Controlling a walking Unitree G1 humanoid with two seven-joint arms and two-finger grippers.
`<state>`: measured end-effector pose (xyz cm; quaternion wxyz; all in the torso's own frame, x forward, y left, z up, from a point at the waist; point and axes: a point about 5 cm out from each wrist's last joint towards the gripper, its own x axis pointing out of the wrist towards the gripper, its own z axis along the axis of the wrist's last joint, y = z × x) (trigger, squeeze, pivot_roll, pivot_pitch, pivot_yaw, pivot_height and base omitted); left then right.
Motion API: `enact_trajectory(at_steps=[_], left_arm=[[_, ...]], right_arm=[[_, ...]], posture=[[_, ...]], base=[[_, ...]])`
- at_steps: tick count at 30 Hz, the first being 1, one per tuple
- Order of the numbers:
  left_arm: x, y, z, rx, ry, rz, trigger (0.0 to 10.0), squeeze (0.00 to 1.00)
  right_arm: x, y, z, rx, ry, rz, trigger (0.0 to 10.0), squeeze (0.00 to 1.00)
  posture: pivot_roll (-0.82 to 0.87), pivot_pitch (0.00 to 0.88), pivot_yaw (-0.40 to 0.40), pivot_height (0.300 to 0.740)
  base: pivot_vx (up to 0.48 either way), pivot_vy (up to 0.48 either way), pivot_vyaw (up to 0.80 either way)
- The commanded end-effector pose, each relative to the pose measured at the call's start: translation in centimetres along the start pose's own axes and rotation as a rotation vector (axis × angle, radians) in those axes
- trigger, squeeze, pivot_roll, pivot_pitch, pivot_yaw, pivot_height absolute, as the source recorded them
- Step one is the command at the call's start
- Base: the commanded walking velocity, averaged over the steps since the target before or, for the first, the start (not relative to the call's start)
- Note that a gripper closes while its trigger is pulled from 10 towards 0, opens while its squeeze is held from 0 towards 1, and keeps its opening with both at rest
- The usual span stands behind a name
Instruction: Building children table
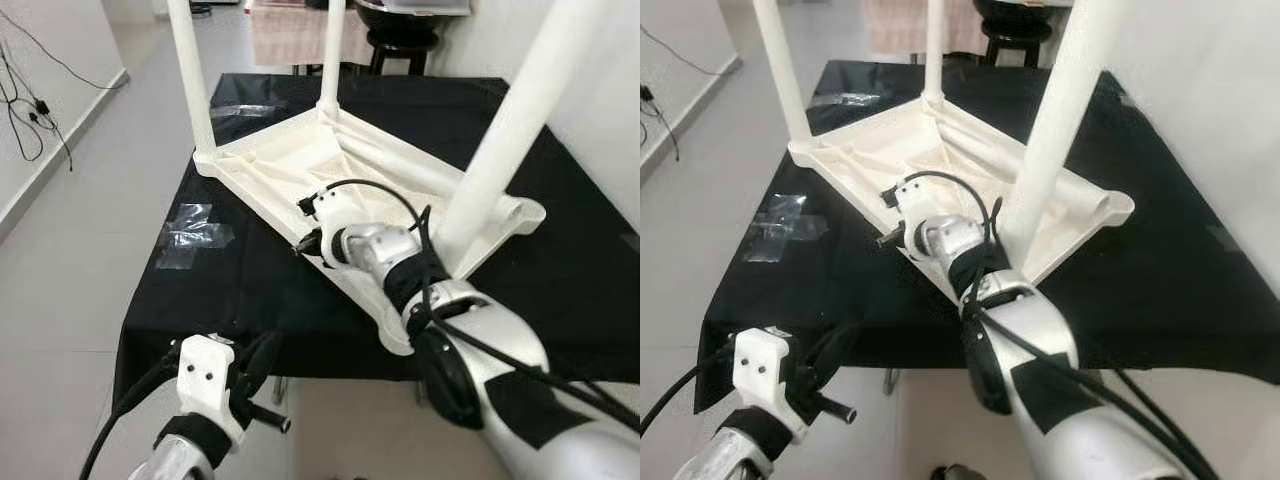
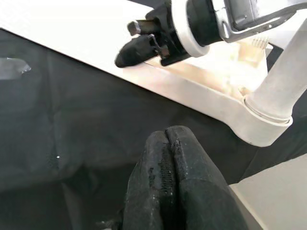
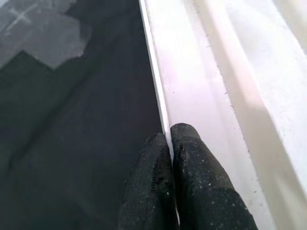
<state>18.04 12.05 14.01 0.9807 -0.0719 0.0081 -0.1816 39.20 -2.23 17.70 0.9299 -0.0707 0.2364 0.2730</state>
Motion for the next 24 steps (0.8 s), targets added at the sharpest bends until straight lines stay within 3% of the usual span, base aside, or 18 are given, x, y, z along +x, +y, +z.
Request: enact_trajectory(at_steps=[1, 2, 3, 4, 5, 8, 10, 15, 16, 17, 20, 22, 24], left_arm=[[0.0, 0.1, -0.3, 0.015, 0.010, 0.009, 10.0, 0.00], [0.0, 0.1, -0.3, 0.015, 0.010, 0.009, 10.0, 0.00], [0.1, 0.0, -0.3, 0.016, 0.008, 0.013, 10.0, 0.00], [0.1, 0.1, -0.3, 0.018, 0.004, 0.019, 10.0, 0.00], [0.1, 0.1, -0.3, 0.018, 0.004, 0.019, 10.0, 0.00], [0.1, 0.4, -0.2, 0.017, -0.014, 0.055, 10.0, 0.00], [0.3, 1.2, 0.2, 0.036, -0.037, 0.119, 10.0, 0.00], [0.4, 2.1, 0.6, 0.053, -0.059, 0.184, 10.0, 0.00], [0.3, 3.3, 0.9, 0.075, -0.070, 0.262, 10.0, 0.00], [0.3, 4.3, 1.2, 0.089, -0.080, 0.325, 10.0, 0.00], [0.0, 5.3, 1.5, 0.104, -0.089, 0.393, 10.0, 0.00], [-1.0, 7.7, 1.9, 0.156, -0.093, 0.545, 10.0, 0.00], [-2.1, 9.2, 2.1, 0.192, -0.089, 0.640, 10.0, 0.00]], right_arm=[[0.4, 3.5, 2.2, 0.071, -0.175, 0.117, 10.0, 0.00], [0.4, 3.5, 2.2, 0.071, -0.175, 0.117, 10.0, 0.00], [0.4, 4.9, 2.9, 0.037, -0.231, 0.185, 10.0, 1.00], [0.3, 6.0, 3.2, 0.033, -0.263, 0.258, 10.0, 1.00], [0.3, 6.0, 3.2, 0.033, -0.263, 0.258, 10.0, 1.00], [-0.4, 7.2, 3.5, 0.046, -0.365, 0.446, 10.0, 1.00], [-1.2, 7.0, 3.0, 0.056, -0.404, 0.581, 10.0, 1.00], [-1.9, 6.6, 2.1, 0.069, -0.389, 0.690, 10.0, 1.00], [-3.6, 5.3, 0.5, 0.030, -0.386, 0.818, 10.0, 0.04], [-5.1, 4.6, -1.1, -0.012, -0.375, 0.926, 10.0, 0.00], [-6.5, 3.4, -2.7, -0.032, -0.345, 1.002, 10.0, 0.00], [-8.6, -0.1, -4.6, -0.024, -0.310, 1.019, 10.0, 0.00], [-9.9, -2.5, -5.1, -0.007, -0.308, 0.996, 10.0, 0.00]], posture=[[0.01, 0.107, -0.066, 0.740], [0.01, 0.107, -0.066, 0.740], [0.01, 0.106, -0.070, 0.740], [0.00, 0.105, -0.071, 0.740], [0.00, 0.105, -0.071, 0.740], [-0.01, 0.103, -0.070, 0.740], [-0.02, 0.100, -0.068, 0.740], [-0.02, 0.100, -0.068, 0.740], [-0.02, 0.096, -0.059, 0.740], [-0.02, 0.096, -0.058, 0.740], [-0.03, 0.096, -0.056, 0.740], [-0.03, 0.098, -0.048, 0.740], [-0.03, 0.099, -0.047, 0.740]], base=[[0.000, 0.000, 0.00], [0.000, 0.000, 0.00], [0.000, 0.000, 0.00], [0.000, 0.000, 0.00], [0.000, 0.000, 0.00], [0.000, 0.000, 0.00], [0.000, 0.000, 0.00], [0.000, 0.000, 0.00], [0.000, 0.000, 0.00], [0.000, 0.000, 0.00], [0.000, 0.000, 0.00], [0.000, 0.000, 0.00], [0.000, 0.000, 0.00]])
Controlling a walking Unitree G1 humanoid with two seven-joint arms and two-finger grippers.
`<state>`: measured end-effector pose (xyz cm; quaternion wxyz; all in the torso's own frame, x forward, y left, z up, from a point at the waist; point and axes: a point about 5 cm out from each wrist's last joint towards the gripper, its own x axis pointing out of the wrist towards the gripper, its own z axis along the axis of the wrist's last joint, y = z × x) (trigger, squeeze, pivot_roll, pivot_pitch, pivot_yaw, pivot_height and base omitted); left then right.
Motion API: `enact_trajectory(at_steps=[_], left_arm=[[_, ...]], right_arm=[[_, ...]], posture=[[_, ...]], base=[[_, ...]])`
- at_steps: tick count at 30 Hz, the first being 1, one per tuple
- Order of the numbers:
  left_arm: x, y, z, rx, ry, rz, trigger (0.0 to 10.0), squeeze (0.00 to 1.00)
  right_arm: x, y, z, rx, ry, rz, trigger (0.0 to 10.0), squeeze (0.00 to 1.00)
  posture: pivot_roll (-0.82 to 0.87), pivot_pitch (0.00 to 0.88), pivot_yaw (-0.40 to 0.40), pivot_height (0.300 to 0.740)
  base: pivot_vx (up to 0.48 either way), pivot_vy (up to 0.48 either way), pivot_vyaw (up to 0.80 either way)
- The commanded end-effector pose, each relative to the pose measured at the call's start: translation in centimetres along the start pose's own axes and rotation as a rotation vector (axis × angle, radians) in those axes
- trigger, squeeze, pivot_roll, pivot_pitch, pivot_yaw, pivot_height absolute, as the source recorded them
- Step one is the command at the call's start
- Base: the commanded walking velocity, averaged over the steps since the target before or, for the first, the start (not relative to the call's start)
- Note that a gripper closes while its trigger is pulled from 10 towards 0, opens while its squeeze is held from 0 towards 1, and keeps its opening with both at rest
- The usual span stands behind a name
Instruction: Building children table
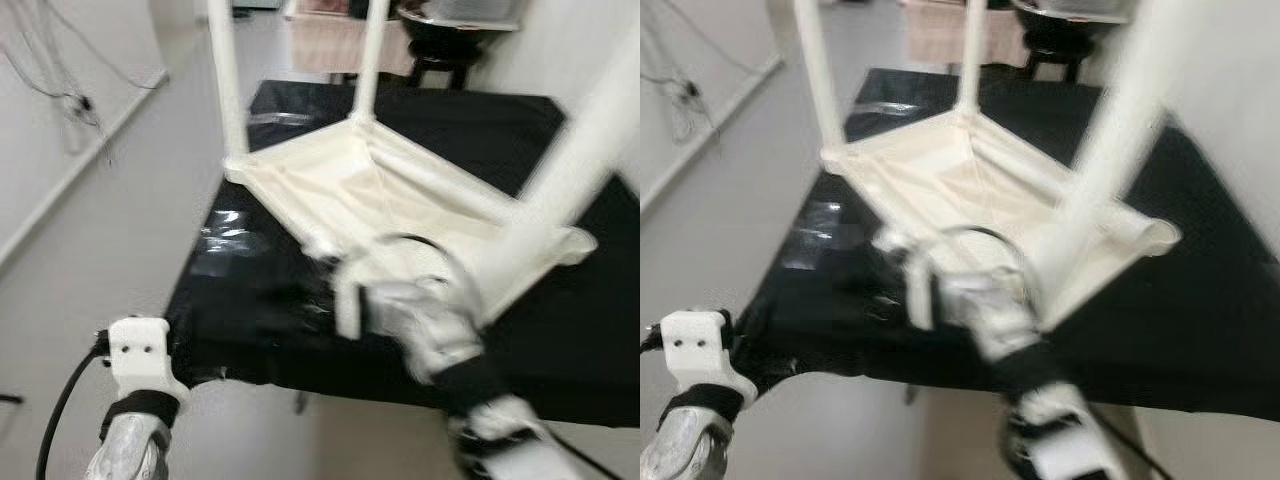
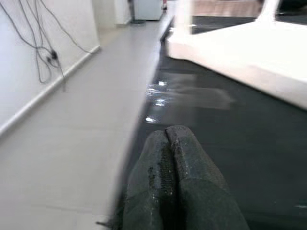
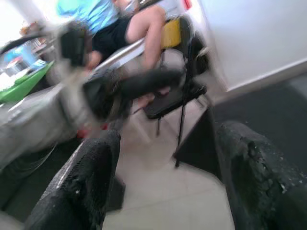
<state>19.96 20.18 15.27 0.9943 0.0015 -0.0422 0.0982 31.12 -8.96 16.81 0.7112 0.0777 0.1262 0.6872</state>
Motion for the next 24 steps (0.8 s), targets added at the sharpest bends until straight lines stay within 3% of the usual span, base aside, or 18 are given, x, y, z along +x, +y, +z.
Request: enact_trajectory(at_steps=[1, 3, 6, 7, 8, 11, 13, 14, 15, 18, 20, 21, 24], left_arm=[[-0.3, 2.2, -0.5, 0.057, 0.026, 0.111, 10.0, 0.00], [-0.4, 2.5, -0.6, 0.065, 0.028, 0.128, 10.0, 0.00], [-1.0, 5.4, -0.8, 0.098, 0.051, 0.240, 10.0, 0.00], [-1.0, 5.4, -0.8, 0.098, 0.051, 0.240, 10.0, 0.00], [-1.1, 5.8, -0.8, 0.105, 0.054, 0.256, 10.0, 0.00], [-1.2, 6.0, -0.8, 0.108, 0.054, 0.260, 10.0, 0.00], [-1.0, 5.8, -0.8, 0.107, 0.053, 0.260, 10.0, 0.00], [-1.0, 5.8, -0.8, 0.107, 0.053, 0.260, 10.0, 0.00], [-0.7, 5.4, -0.8, 0.101, 0.048, 0.249, 10.0, 0.00], [-0.7, 5.3, -0.7, 0.100, 0.047, 0.245, 10.0, 0.00], [-0.6, 5.2, -0.7, 0.098, 0.047, 0.238, 10.0, 0.00], [-0.6, 5.2, -0.7, 0.098, 0.047, 0.238, 10.0, 0.00], [-0.6, 5.1, -0.9, 0.093, 0.052, 0.224, 10.0, 0.00]], right_arm=[[-2.4, 0.2, 1.2, -0.016, -0.055, 0.005, 10.0, 0.00], [-2.9, 0.3, 1.3, -0.015, -0.058, 0.005, 10.0, 0.00], [-8.1, 1.8, 0.9, 0.001, -0.014, 0.007, 10.0, 0.00], [-8.1, 1.8, 0.9, 0.001, -0.014, 0.007, 10.0, 0.00], [-9.4, 2.7, 0.6, 0.024, 0.014, 0.018, 10.0, 0.00], [-10.1, 3.6, 0.4, 0.047, 0.035, 0.037, 10.0, 0.00], [-11.3, 6.3, -1.1, 0.113, 0.139, 0.097, 10.0, 0.00], [-11.3, 6.3, -1.1, 0.113, 0.139, 0.097, 10.0, 0.00], [-12.5, 8.4, -3.2, 0.170, 0.280, 0.107, 10.0, 0.00], [-13.1, 9.0, -3.8, 0.189, 0.328, 0.098, 10.0, 0.00], [-14.8, 9.8, -4.6, 0.217, 0.428, 0.048, 10.0, 0.00], [-14.8, 9.8, -4.6, 0.217, 0.428, 0.048, 10.0, 0.00], [-18.1, 10.2, -4.6, 0.244, 0.566, -0.095, 10.0, 0.00]], posture=[[-0.03, 0.099, -0.045, 0.740], [-0.03, 0.099, -0.045, 0.740], [-0.03, 0.101, -0.037, 0.740], [-0.03, 0.101, -0.037, 0.740], [-0.04, 0.101, -0.036, 0.740], [-0.04, 0.101, -0.036, 0.740], [-0.05, 0.103, -0.035, 0.740], [-0.05, 0.103, -0.035, 0.740], [-0.05, 0.104, -0.036, 0.740], [-0.05, 0.105, -0.035, 0.740], [-0.05, 0.105, -0.035, 0.740], [-0.05, 0.105, -0.035, 0.740], [-0.07, 0.109, -0.036, 0.740]], base=[[0.000, 0.000, 0.00], [0.000, 0.000, 0.00], [0.000, 0.000, 0.00], [0.000, 0.000, 0.00], [0.000, 0.000, 0.00], [0.000, 0.000, 0.00], [0.000, 0.000, 0.00], [0.000, 0.000, 0.00], [0.000, 0.000, 0.00], [0.000, 0.000, 0.00], [0.000, 0.000, 0.00], [0.000, 0.000, 0.00], [0.000, 0.000, 0.00]])
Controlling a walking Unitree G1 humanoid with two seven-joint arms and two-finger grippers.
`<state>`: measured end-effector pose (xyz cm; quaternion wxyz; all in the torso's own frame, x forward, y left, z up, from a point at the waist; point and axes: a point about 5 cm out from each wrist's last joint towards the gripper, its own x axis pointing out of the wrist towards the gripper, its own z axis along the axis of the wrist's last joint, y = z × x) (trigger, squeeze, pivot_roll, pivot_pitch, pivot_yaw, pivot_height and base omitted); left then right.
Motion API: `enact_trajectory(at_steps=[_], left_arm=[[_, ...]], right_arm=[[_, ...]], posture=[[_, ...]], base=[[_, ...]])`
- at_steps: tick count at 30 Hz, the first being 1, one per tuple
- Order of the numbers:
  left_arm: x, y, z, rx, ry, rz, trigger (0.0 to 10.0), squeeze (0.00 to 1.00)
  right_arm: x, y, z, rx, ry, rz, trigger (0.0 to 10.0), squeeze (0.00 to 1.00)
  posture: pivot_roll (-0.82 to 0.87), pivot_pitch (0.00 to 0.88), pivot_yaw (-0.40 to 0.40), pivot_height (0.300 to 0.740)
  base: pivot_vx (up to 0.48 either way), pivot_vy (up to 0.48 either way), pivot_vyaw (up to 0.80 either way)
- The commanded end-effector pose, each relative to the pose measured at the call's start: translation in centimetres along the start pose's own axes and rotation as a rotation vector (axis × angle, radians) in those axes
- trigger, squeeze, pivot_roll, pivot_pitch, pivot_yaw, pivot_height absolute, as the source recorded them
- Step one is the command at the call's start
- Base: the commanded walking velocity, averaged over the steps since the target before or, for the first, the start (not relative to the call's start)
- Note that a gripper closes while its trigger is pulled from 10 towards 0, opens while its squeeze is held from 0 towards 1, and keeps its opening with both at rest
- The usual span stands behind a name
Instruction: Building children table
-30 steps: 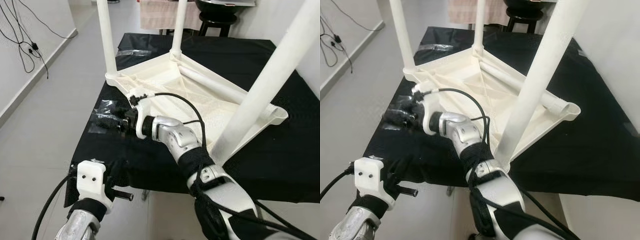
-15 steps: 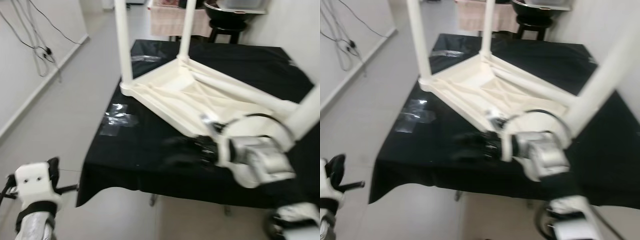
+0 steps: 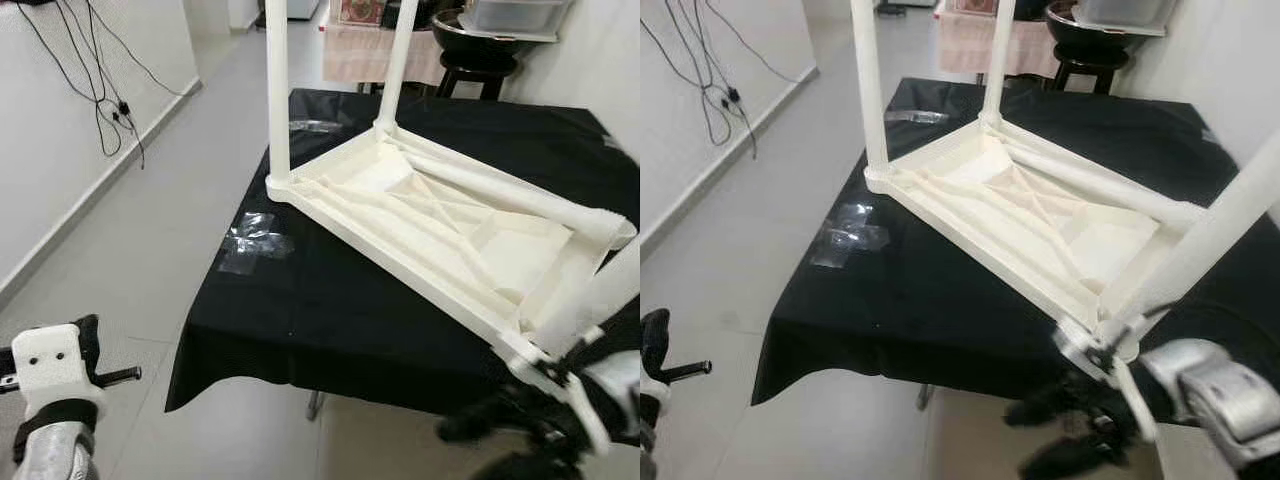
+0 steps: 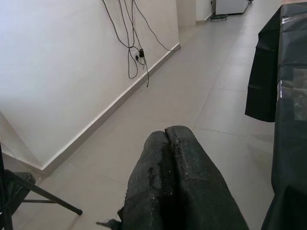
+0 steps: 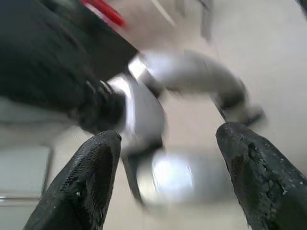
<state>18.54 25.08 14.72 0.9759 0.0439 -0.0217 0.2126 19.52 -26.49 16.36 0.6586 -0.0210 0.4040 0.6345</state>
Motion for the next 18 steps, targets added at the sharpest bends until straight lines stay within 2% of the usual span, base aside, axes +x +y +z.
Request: enact_trajectory(at_steps=[1, 4, 5, 6, 7, 12, 13, 15, 16, 17, 18], left_arm=[[-0.1, 0.0, -0.4, -0.003, 0.021, -0.006, 10.0, 0.00], [-0.1, -1.3, -0.3, -0.012, 0.017, -0.082, 10.0, 0.00], [-0.1, -1.3, -0.3, -0.012, 0.017, -0.082, 10.0, 0.00], [-0.3, -2.7, -0.2, -0.013, 0.009, -0.174, 10.0, 0.00], [-0.3, -2.7, -0.2, -0.013, 0.009, -0.174, 10.0, 0.00], [-0.7, -4.5, 0.0, -0.003, -0.001, -0.311, 10.0, 0.00], [-0.7, -4.5, 0.0, -0.003, -0.001, -0.311, 10.0, 0.00], [-1.0, -5.1, 0.1, 0.002, -0.005, -0.372, 10.0, 0.00], [-1.1, -5.3, 0.1, 0.005, -0.004, -0.387, 10.0, 0.00], [-1.1, -5.3, 0.1, 0.005, -0.004, -0.387, 10.0, 0.00], [-1.2, -5.4, 0.1, 0.007, -0.003, -0.398, 10.0, 0.00]], right_arm=[[-0.5, -0.1, 0.0, -0.016, 0.017, -0.030, 10.0, 0.00], [-4.3, -1.5, -1.4, 0.023, 0.151, -0.255, 10.0, 0.00], [-4.3, -1.5, -1.4, 0.023, 0.151, -0.255, 10.0, 0.00], [-6.8, -2.0, -1.6, 0.040, 0.205, -0.399, 10.0, 0.00], [-6.8, -2.0, -1.6, 0.040, 0.205, -0.399, 10.0, 0.00], [-9.7, -2.1, -0.8, 0.041, 0.206, -0.576, 10.0, 0.00], [-9.7, -2.1, -0.8, 0.041, 0.206, -0.576, 10.0, 0.00], [-11.2, -2.1, 0.2, 0.005, 0.165, -0.651, 10.0, 0.00], [-11.6, -2.1, 1.1, -0.038, 0.112, -0.670, 10.0, 0.00], [-11.6, -2.1, 1.1, -0.038, 0.112, -0.670, 10.0, 0.00], [-11.3, -2.2, 2.3, -0.097, 0.031, -0.645, 10.0, 0.00]], posture=[[-0.07, 0.109, -0.036, 0.740], [-0.08, 0.108, -0.037, 0.740], [-0.08, 0.108, -0.037, 0.740], [-0.08, 0.106, -0.036, 0.740], [-0.08, 0.106, -0.036, 0.740], [-0.08, 0.102, -0.037, 0.740], [-0.08, 0.102, -0.037, 0.740], [-0.08, 0.100, -0.035, 0.740], [-0.08, 0.101, -0.034, 0.740], [-0.08, 0.101, -0.034, 0.740], [-0.08, 0.099, -0.031, 0.740]], base=[[0.000, 0.000, 0.00], [0.000, 0.000, 0.00], [0.000, 0.000, 0.00], [0.000, 0.000, 0.00], [0.000, 0.000, 0.00], [0.000, 0.000, 0.00], [0.000, 0.000, 0.00], [0.000, 0.000, 0.00], [0.000, 0.000, 0.00], [0.000, 0.000, 0.00], [0.000, 0.000, 0.00]])
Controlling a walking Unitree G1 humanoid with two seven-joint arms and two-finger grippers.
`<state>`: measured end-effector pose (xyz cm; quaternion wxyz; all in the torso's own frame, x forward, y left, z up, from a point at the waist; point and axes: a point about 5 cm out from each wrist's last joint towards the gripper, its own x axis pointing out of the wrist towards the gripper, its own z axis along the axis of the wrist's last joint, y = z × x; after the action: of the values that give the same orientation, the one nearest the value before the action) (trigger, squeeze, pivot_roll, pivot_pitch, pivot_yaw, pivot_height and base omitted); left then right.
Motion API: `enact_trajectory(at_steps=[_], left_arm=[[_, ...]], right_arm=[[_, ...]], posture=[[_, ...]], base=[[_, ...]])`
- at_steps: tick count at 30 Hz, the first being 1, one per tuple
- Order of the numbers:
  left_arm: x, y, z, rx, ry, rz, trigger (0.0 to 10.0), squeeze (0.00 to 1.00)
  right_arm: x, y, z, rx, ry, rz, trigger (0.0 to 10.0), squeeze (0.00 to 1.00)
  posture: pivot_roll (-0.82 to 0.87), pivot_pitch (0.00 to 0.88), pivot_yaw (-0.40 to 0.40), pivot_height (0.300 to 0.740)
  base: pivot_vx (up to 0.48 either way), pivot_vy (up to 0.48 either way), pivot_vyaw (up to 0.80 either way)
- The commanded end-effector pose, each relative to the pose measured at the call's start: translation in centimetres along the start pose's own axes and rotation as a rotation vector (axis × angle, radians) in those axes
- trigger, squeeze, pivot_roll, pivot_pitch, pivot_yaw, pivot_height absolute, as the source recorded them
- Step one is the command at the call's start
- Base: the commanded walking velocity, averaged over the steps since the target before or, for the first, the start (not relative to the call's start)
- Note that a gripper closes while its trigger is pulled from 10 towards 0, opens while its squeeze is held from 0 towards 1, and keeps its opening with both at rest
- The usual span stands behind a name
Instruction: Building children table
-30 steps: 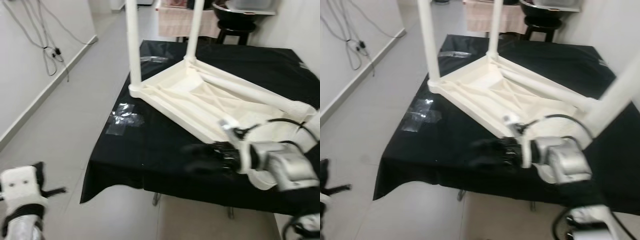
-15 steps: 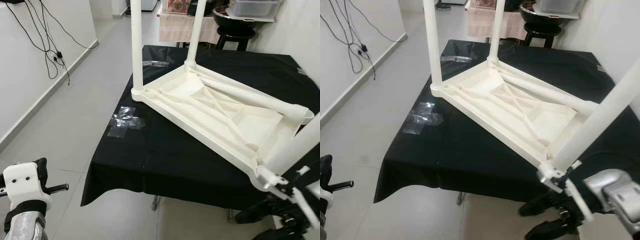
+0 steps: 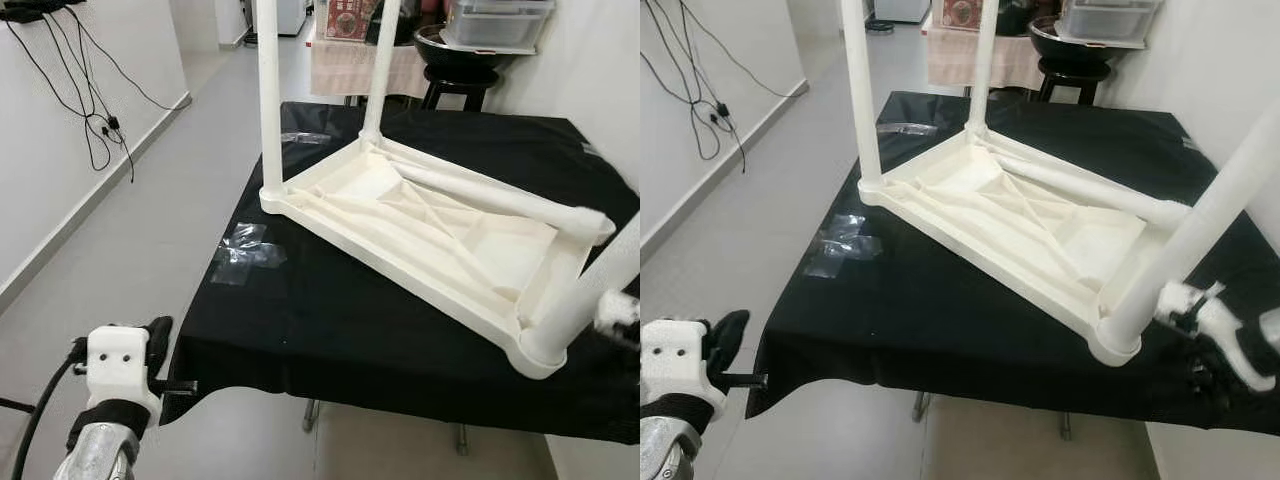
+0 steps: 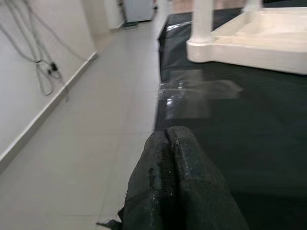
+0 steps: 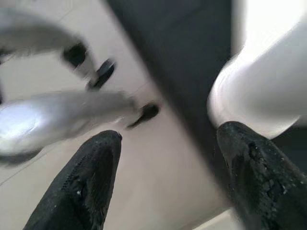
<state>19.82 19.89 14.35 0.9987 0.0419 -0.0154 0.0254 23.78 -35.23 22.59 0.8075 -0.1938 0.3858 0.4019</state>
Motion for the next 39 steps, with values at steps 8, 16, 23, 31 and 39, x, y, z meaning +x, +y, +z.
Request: enact_trajectory(at_steps=[8, 16, 23, 31, 39], left_arm=[[0.2, -0.6, -0.1, 0.044, 0.002, -0.059, 10.0, 0.00], [-0.2, -0.7, -0.1, 0.058, 0.006, -0.063, 10.0, 0.00], [-0.4, -0.8, -0.3, 0.064, 0.012, -0.065, 10.0, 0.00], [-0.3, -0.9, -0.5, 0.074, 0.019, -0.088, 10.0, 0.00], [-0.2, -0.8, -0.6, 0.077, 0.021, -0.097, 10.0, 0.00]], right_arm=[[3.1, 0.1, 4.5, -0.137, -0.282, 0.086, 10.0, 0.00], [4.2, 0.6, 4.0, -0.166, -0.195, 0.212, 10.0, 0.00], [2.6, 0.7, 0.0, -0.119, 0.030, 0.224, 10.0, 0.00], [-1.2, -0.6, -4.6, 0.002, 0.294, 0.043, 10.0, 0.00], [-4.1, -3.1, -4.9, 0.025, 0.368, -0.280, 10.0, 0.00]], posture=[[-0.07, 0.096, -0.024, 0.740], [-0.05, 0.093, -0.041, 0.740], [-0.06, 0.096, -0.042, 0.740], [-0.07, 0.093, -0.029, 0.740], [-0.08, 0.092, -0.025, 0.740]], base=[[0.000, 0.000, 0.00], [0.000, 0.000, 0.00], [0.000, 0.000, 0.00], [0.000, 0.000, 0.00], [0.000, 0.000, 0.00]])
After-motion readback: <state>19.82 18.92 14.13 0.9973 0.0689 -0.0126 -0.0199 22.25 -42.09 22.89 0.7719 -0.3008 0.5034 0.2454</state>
